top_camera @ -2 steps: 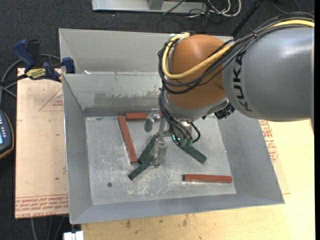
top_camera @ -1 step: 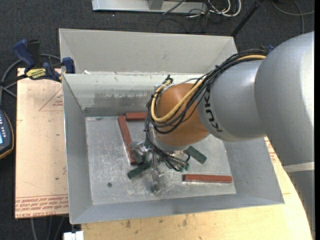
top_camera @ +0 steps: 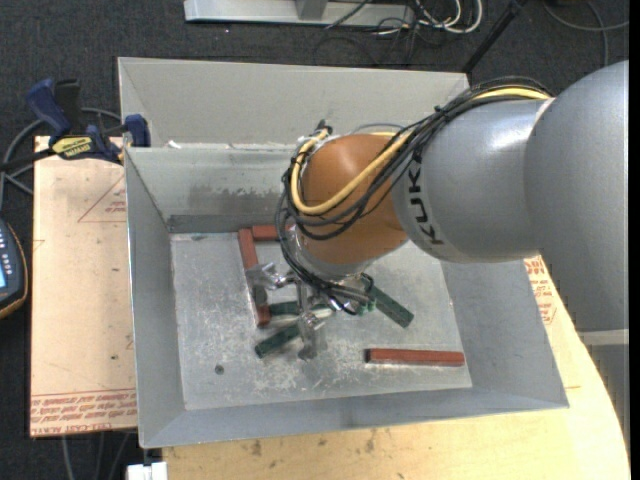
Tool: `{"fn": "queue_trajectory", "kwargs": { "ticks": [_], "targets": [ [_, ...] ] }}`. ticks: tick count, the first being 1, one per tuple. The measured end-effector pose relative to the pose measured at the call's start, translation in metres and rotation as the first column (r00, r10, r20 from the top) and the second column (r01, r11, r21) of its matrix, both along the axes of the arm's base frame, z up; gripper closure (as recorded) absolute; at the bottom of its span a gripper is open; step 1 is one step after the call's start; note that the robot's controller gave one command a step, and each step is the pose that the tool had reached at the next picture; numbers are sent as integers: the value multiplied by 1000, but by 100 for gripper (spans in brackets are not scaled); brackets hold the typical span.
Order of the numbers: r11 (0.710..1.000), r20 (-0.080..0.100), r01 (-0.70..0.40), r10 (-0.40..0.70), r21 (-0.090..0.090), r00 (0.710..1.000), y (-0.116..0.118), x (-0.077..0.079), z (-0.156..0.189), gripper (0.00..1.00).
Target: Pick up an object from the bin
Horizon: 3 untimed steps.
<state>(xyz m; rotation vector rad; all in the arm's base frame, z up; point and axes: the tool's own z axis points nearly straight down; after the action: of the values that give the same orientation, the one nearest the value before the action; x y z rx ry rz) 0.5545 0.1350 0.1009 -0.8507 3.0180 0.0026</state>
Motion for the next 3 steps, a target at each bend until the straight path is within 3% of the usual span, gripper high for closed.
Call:
{"fn": "queue_trajectory", "kwargs": {
  "ticks": [1,2,3],
  "targets": [
    [1000,0,10,-10,-1,1000,-3,23,19,0],
    [936,-5,-352,352,-2,936,26,34,-31,0],
    [991,-2,-133,133,-2,991,35,68,-28,0]
  ]
}}
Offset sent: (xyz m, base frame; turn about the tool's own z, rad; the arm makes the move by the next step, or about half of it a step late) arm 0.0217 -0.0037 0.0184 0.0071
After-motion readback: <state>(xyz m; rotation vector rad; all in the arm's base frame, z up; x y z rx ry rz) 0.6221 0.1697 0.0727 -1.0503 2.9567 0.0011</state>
